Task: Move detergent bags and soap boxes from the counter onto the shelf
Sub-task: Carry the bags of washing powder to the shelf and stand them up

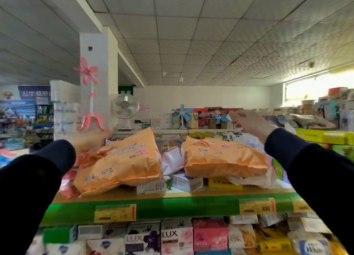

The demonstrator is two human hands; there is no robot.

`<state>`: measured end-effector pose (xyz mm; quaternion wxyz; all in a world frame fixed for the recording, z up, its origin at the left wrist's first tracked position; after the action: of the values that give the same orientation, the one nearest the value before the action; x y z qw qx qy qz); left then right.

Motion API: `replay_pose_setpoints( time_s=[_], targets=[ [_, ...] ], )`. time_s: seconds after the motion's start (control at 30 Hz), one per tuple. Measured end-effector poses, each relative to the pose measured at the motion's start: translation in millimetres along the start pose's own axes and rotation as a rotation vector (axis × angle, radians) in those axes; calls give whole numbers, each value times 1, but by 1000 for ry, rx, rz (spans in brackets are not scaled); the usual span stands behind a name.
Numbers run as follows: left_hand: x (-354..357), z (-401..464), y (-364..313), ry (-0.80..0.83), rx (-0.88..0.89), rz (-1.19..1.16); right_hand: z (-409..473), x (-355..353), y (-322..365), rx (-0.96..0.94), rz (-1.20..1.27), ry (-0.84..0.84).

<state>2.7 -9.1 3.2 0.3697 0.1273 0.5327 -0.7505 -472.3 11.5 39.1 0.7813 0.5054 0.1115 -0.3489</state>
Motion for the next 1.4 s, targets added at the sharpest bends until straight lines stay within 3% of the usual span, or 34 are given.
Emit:
replay_pose_setpoints(
  time_s=[0.1,0.2,0.33,0.67,0.83,0.97,1.2,1.3,1.4],
  targets=[
    [6,8,7,43,-128,-61,8,8,-13,141,-253,87],
    [13,22,11,84,-173,-38,18,16,-26,294,-217,115],
    [22,32,16,152,-359,1,28,20,-34,535,-124,287],
    [28,54,29,152,-312,-107,41,32,-37,589,-78,394],
    [25,61,39,46,-356,-308,42,33,-46,572,25,356],
    [23,52,24,-219,-167,-531,38,26,-42,494,102,238],
    [-15,10,-35,-441,225,-897,13,-4,-5,270,697,83],
    [-31,-6,-72,-494,462,-895,1,-16,24,69,816,5],
    [-44,-16,-99,-661,612,-829,-2,-24,45,-171,785,-166]
  ],
)
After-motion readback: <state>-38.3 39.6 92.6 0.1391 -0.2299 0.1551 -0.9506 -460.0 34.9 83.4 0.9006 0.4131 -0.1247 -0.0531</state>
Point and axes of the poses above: each hand's wrist, its own z-axis towards the middle knuckle, its own x-axis out of the palm, y = z × x, the point moved 1 cm from there along z, towards the middle knuckle, and after that the axes turned 6 degrees about x, right-handed, at the moved point
